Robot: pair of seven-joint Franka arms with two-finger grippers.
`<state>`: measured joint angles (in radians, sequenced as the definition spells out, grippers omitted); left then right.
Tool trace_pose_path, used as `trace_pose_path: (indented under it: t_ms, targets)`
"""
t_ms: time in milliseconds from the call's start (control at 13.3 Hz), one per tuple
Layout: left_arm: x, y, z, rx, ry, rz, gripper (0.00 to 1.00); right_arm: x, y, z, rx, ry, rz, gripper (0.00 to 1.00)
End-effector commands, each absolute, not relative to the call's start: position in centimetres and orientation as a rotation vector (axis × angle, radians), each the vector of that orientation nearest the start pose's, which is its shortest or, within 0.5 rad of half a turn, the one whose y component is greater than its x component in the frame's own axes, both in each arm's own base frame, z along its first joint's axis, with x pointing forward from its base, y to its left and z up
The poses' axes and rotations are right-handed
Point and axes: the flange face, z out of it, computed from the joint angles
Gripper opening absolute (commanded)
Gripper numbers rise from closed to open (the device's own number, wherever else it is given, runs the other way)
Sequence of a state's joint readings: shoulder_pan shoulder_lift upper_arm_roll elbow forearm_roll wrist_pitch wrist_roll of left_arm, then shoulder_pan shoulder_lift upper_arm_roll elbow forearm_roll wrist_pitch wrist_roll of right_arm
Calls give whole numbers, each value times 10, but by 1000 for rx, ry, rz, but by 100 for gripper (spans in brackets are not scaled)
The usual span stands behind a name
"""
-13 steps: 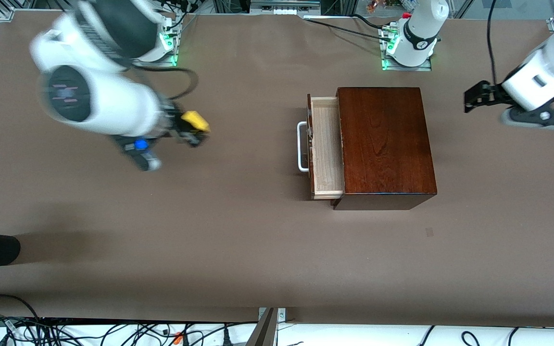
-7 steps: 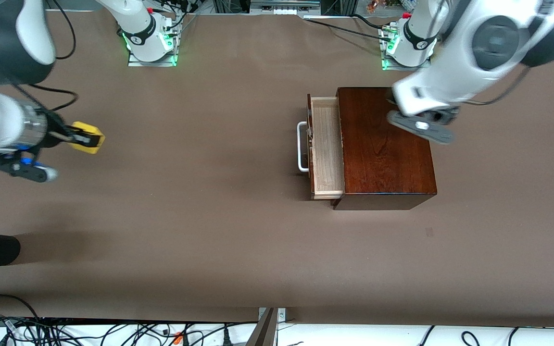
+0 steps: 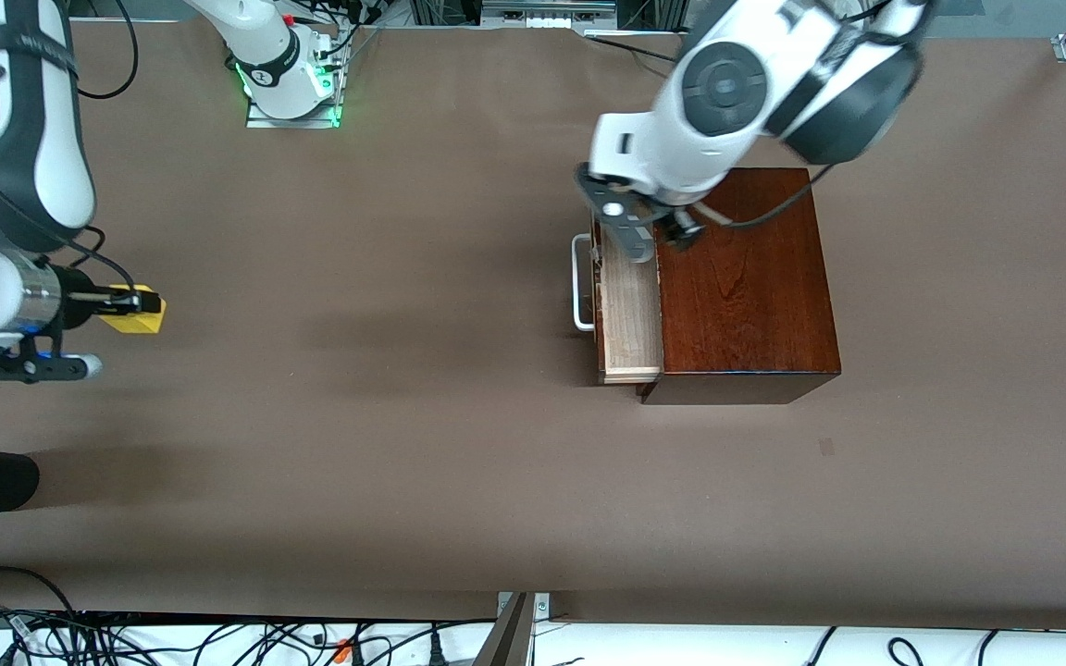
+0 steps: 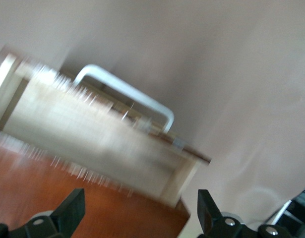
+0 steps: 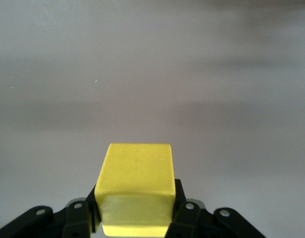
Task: Open drawer, take yellow block, close drawer
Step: 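Carry the cube aside with the right gripper while the left gripper reaches the drawer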
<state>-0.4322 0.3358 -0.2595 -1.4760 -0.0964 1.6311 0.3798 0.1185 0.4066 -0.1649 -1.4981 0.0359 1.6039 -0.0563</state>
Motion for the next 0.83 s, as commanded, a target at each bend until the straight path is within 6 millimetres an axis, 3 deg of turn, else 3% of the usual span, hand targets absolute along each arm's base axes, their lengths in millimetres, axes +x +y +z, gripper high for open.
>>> trace_pose_path:
  t_ms: [0, 151, 377, 452, 754]
  targets:
    - [489, -456, 457, -2728, 1888, 240, 100, 645, -5, 360, -3063, -28, 519, 20]
    - [486, -486, 428, -2641, 2030, 135, 100, 647, 4, 313, -3007, -6, 568, 20]
    - [497, -506, 376, -2373, 2281, 18, 100, 627, 15, 259, -3015, 11, 576, 20]
    - [492, -515, 361, -2291, 2322, -2, 100, 622, 14, 248, -3015, 15, 581, 20]
    - [484, -509, 316, -2172, 2352, 104, 100, 610, 14, 213, -2995, 49, 641, 21]
